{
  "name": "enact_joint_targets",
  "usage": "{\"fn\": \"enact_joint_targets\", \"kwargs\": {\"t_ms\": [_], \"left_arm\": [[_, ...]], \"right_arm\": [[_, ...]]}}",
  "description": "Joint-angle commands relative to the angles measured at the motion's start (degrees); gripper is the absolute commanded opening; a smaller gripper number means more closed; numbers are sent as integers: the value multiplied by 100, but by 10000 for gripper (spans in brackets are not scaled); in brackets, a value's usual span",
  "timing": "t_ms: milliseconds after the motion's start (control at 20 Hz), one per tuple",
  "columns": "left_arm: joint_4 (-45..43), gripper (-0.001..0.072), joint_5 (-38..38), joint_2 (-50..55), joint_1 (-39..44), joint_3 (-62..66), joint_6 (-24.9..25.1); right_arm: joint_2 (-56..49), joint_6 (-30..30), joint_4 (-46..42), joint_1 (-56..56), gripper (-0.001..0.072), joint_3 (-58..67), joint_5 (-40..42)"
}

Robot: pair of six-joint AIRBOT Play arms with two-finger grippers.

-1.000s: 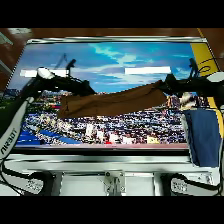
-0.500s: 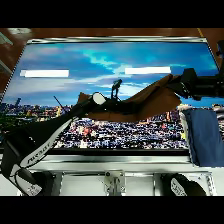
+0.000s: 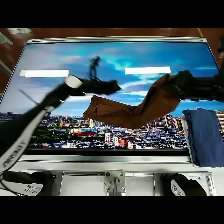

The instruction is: Fold the shirts.

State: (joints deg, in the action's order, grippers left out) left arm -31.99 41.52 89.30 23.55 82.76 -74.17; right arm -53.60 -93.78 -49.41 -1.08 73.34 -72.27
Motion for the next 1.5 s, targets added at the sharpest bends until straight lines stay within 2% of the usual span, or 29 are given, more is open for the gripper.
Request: {"fn": "enact_joint_targets", "kwargs": {"t_ms": [0, 200, 300, 350, 450, 500, 600, 700, 800, 900, 950, 1000, 1050, 1150, 1300, 1450], "left_arm": [[-590, 46, 472, -1434, -1443, 4, -15], [-579, 47, 627, -3176, -2710, 4, -28], [-586, 47, 962, -3875, -3073, 4, -26], [-621, 47, 1167, -4157, -3176, 4, -31], [-907, 47, 1580, -4542, -3200, 4, -208], [-1071, 47, 1897, -4656, -3200, 4, -339], [-1408, 47, 2568, -4721, -3200, 2, -374], [-1703, 47, 2844, -4723, -3200, -59, -518], [-1755, 47, 2846, -4732, -3200, -181, -520], [-1755, 47, 2841, -4717, -3200, -321, -520], [-1755, 47, 2844, -4719, -3200, -393, -520], [-1755, 47, 2863, -4719, -3200, -446, -520], [-1757, 47, 2881, -4721, -3200, -483, -520], [-1757, 47, 2894, -4717, -3200, -527, -522], [-1757, 47, 2905, -4717, -3200, -612, -575], [-1755, 47, 2907, -4717, -3200, -778, -588]], "right_arm": [[-678, -52, -234, 1185, 63, -2, 1384], [-2358, -275, -136, 2702, 63, -2, 3383], [-3252, -323, 494, 3241, 64, -2, 4350], [-3652, -319, 960, 3432, 113, 0, 4778], [-4190, -203, 1998, 3650, 439, 4, 5204], [-4323, -13, 2352, 3683, 468, 4, 5206], [-4330, 424, 2503, 3580, 468, 4, 4859], [-4140, 1005, 2271, 3182, 463, 4, 3982], [-3797, 1167, 1379, 2505, 463, 4, 2800], [-3447, 1027, 20, 1711, 465, 4, 1482], [-3335, 839, -896, 1311, 551, 2, 671], [-3320, 522, -1751, 944, 696, -22, -83], [-3327, 269, -2186, 595, 696, -205, -605], [-3327, 319, -1799, 90, 696, -841, -693], [-3331, 796, -374, -57, 696, -1843, 409], [-3416, 1307, 852, 24, 696, -2315, 1405]]}}
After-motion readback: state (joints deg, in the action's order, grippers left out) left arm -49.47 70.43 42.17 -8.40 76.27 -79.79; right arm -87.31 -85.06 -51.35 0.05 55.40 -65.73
